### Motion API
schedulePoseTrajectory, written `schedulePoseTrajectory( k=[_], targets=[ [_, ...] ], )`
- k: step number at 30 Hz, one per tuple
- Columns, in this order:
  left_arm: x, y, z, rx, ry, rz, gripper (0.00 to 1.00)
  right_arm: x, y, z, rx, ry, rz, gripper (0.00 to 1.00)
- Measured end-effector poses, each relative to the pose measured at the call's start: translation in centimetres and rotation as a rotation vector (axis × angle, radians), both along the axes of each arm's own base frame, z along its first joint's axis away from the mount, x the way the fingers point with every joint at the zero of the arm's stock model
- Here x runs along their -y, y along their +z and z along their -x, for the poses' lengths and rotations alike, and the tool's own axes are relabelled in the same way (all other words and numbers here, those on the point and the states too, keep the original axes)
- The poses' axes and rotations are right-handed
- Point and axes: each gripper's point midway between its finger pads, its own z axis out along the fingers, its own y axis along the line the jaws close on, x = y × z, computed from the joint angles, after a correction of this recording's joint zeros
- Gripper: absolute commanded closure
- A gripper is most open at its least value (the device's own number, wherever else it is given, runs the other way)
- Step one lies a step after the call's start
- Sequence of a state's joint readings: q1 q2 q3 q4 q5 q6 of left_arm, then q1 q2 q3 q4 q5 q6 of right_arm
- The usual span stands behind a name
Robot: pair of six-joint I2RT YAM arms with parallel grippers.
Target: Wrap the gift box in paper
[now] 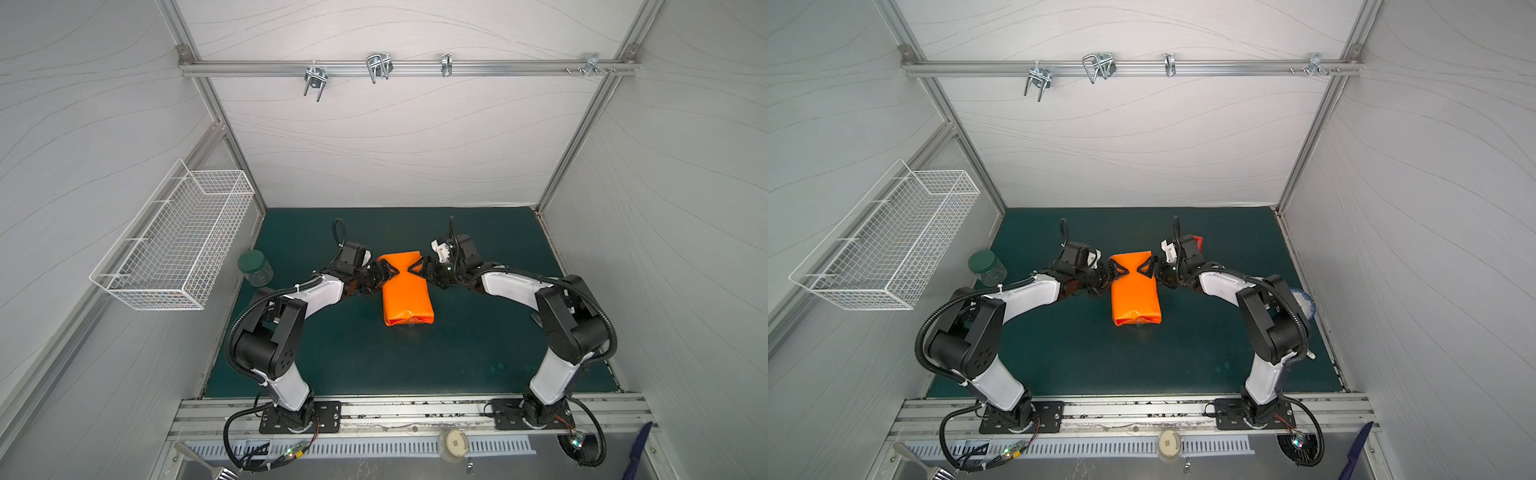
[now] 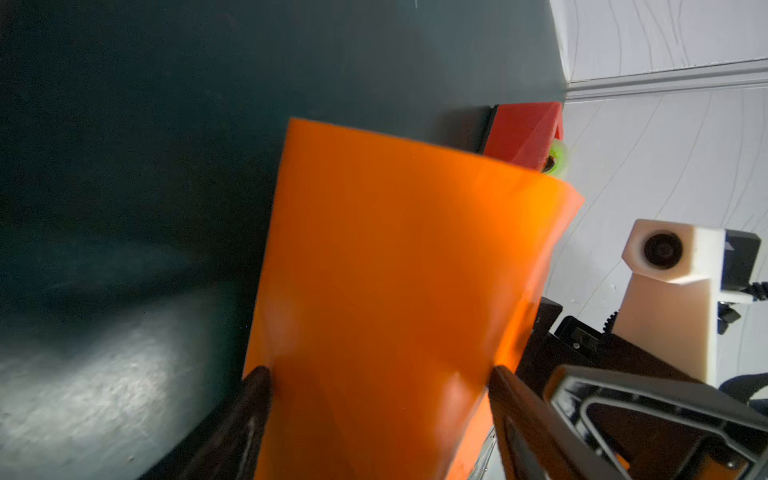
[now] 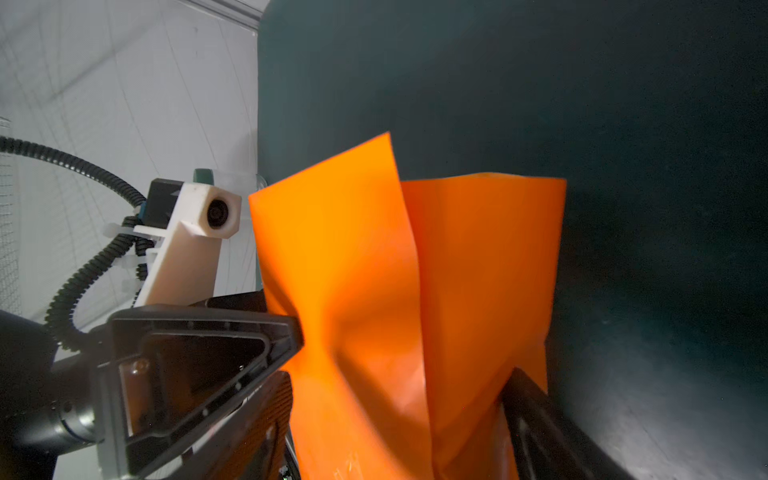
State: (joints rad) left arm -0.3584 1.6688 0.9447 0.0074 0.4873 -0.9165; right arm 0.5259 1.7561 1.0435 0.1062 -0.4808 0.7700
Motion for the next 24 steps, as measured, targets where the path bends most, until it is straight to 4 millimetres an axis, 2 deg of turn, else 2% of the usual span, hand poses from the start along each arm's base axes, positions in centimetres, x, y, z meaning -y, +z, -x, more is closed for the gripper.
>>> schedulePoseTrajectory(
  k=[6, 11, 15, 18, 24],
  targets=[
    [0.0, 2.3, -0.8, 0.043, -0.003, 0.004, 0.16, 0.2, 2.3, -0.4, 0.052, -0.009, -0.030, 0.21],
    [-0.1, 4.2, -0.5, 0.091, -0.022, 0.007, 0.15, 0.2, 6.0, -0.1, 0.151, -0.001, -0.078, 0.22],
    [-0.1, 5.6, -0.4, 0.135, -0.032, 0.007, 0.18, 0.2, 7.8, 0.6, 0.225, 0.011, -0.093, 0.25],
    [-0.3, 5.9, -0.3, 0.159, -0.035, -0.002, 0.23, 0.3, 7.6, 1.1, 0.263, 0.008, -0.080, 0.28],
    [-0.7, 5.1, 0.7, 0.190, -0.038, -0.030, 0.31, 0.6, 4.1, 2.7, 0.271, 0.008, -0.022, 0.36]
  ],
)
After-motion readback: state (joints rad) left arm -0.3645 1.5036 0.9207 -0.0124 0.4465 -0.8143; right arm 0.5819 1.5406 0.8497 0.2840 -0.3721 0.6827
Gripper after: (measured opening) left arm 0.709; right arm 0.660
